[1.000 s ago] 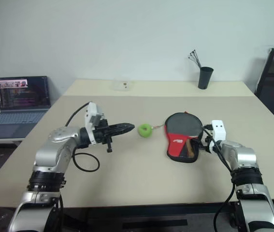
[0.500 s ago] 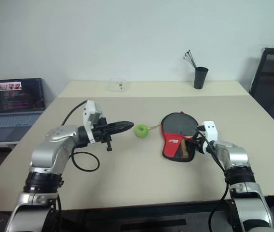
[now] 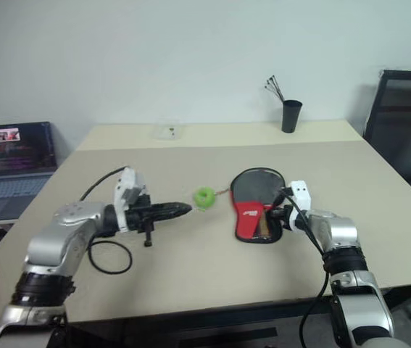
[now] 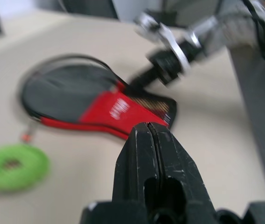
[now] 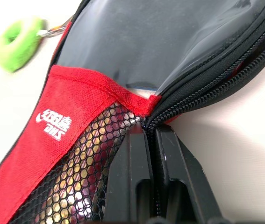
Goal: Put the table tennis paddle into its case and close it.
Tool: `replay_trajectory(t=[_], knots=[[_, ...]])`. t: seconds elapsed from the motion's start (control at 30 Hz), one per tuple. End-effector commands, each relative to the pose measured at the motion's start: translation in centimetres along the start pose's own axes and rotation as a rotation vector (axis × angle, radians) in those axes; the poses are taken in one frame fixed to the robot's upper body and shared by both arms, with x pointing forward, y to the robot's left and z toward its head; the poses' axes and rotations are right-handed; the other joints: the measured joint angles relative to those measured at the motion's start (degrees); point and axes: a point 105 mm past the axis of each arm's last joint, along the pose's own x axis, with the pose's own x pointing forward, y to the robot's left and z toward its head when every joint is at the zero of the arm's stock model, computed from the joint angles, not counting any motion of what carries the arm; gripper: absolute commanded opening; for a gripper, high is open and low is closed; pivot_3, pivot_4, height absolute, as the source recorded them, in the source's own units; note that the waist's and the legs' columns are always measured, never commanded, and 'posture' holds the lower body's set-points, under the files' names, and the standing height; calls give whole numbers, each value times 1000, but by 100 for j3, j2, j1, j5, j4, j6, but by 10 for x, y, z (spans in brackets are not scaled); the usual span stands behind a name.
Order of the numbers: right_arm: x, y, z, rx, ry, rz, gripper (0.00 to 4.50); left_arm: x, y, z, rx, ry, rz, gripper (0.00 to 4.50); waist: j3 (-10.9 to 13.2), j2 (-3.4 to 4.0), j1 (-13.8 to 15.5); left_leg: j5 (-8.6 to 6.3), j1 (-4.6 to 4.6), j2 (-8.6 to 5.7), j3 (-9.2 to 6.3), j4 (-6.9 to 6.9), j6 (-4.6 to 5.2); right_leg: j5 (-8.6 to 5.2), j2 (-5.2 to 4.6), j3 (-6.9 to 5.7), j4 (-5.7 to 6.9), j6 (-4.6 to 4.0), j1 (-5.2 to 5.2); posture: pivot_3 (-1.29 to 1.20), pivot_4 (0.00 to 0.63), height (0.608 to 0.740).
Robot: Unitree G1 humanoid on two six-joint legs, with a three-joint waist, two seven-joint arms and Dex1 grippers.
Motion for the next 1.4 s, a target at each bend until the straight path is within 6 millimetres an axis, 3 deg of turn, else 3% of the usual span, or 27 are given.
replay_trajectory(t=[0.03, 0.27, 0.6, 0.73, 0.97, 1.4], knots=[[5, 40, 14, -19, -43, 132, 18, -11, -8, 9, 38, 1, -25, 0, 0, 0, -8, 0, 0, 2, 1, -1, 0, 0, 2, 2, 0, 0, -1, 0, 150, 740], [5, 66, 11, 43, -44, 153, 18, -18, -21, 4, 20, 26, -43, 0, 0, 1, 51, -2, -11, 0, 0, 2, -4, 0, -2, 3, -9, 1, -5, 0, 150, 740], [-27, 91, -35, 126, 40, 130, 18, -24, -46, -3, -21, 58, -113, 0, 0, 1, 107, -7, -55, 1, 1, 3, -13, 12, -5, 3, -4, -29, -54, 0, 150, 740], [-38, 94, -45, 141, 72, 141, 18, -26, -52, -5, -33, 70, -136, 0, 0, 0, 106, -7, -55, 0, 1, 2, -13, -4, -5, 2, -8, -4, -53, 0, 150, 740], [-52, 91, -56, 139, 114, 140, 18, -27, -52, -7, -38, 81, -149, 0, 0, 0, 106, -8, -55, 1, 1, 2, -13, -23, -5, 1, -10, -33, -53, 0, 150, 740], [-57, 91, -68, 174, 127, 117, 18, -26, -49, -9, -33, 92, -150, 0, -1, -1, 106, -8, -55, 0, 3, 2, -13, -23, -4, 1, -11, -31, -52, 0, 150, 740]])
